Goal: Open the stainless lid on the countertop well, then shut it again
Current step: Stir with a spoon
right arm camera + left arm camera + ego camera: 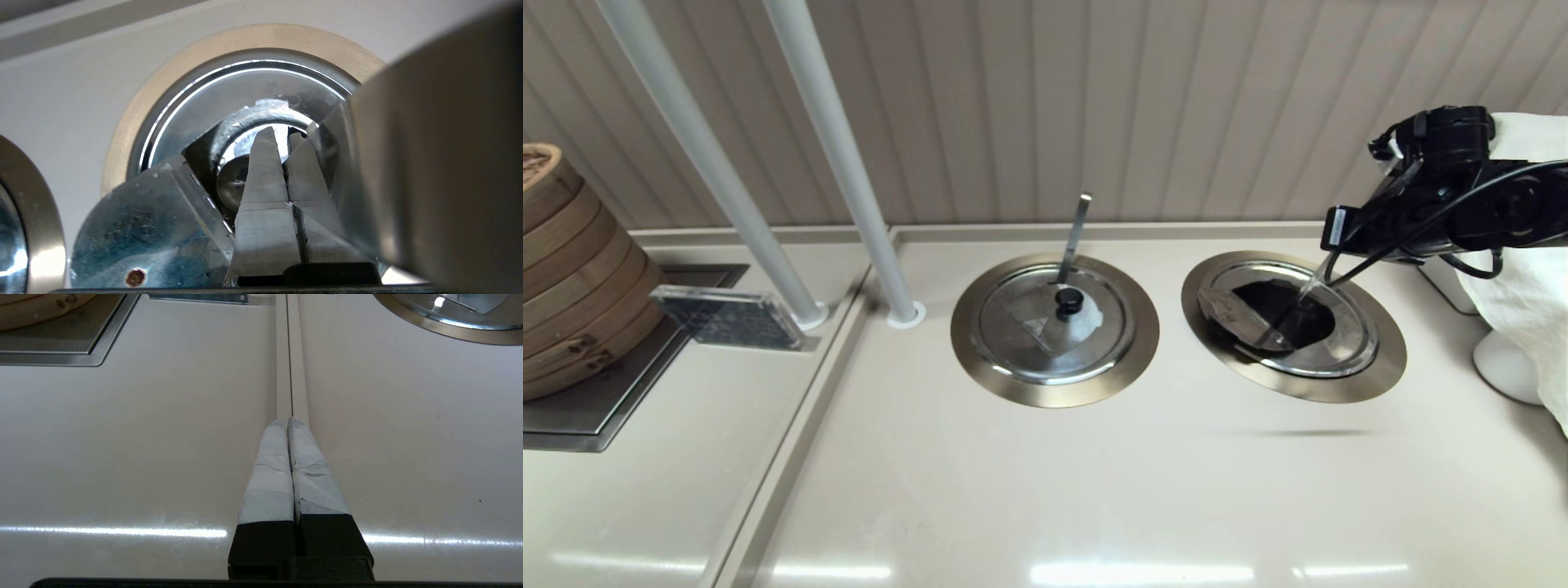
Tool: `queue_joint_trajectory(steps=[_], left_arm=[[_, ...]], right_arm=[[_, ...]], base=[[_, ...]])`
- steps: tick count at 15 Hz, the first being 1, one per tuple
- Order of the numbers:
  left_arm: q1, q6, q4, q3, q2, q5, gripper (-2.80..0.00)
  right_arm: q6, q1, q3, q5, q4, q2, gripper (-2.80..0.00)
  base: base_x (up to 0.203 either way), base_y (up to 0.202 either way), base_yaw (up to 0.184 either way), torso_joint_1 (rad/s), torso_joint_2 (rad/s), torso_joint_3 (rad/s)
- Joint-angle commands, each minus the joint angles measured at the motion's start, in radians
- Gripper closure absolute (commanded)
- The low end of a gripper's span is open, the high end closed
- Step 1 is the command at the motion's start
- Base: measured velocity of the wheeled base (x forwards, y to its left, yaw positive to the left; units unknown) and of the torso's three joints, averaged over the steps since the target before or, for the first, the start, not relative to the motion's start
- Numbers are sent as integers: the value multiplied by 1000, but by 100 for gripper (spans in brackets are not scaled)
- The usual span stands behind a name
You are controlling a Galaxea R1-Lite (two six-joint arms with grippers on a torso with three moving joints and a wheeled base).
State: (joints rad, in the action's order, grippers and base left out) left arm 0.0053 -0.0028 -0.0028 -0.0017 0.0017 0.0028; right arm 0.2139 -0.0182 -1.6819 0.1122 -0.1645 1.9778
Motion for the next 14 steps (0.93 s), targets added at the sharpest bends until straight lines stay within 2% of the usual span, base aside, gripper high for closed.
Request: queue_joint_trajectory(steps=[1, 3, 5, 6, 8, 10, 12, 14], left_arm=[[1, 0, 0, 0, 0, 0, 0], [0, 0, 0, 0, 0, 0, 0], [1, 0, 0, 0, 0, 0, 0], [1, 0, 0, 0, 0, 0, 0], [1, 0, 0, 0, 0, 0, 0], [1, 0, 0, 0, 0, 0, 0], [1, 0, 0, 0, 0, 0, 0], [1, 0, 0, 0, 0, 0, 0]], right_arm=[[42, 12, -19, -11, 8, 18, 0], [74, 22, -18, -50, 23, 12, 0], [72, 19, -12, -74, 15, -5, 0], [50, 11, -8, -76, -10, -18, 0], [-84, -21, 14, -74, -84, -42, 0], [-131, -49, 25, -67, -96, -30, 0], [-169, -61, 21, -24, -97, 3, 0], [-172, -59, 4, 45, -81, 41, 0]], base=[[0, 0, 0, 0, 0, 0], [0, 0, 0, 0, 0, 0], [0, 0, 0, 0, 0, 0], [0, 0, 0, 0, 0, 0], [0, 0, 0, 0, 0, 0], [0, 0, 0, 0, 0, 0], [0, 0, 0, 0, 0, 0], [0, 0, 0, 0, 0, 0]])
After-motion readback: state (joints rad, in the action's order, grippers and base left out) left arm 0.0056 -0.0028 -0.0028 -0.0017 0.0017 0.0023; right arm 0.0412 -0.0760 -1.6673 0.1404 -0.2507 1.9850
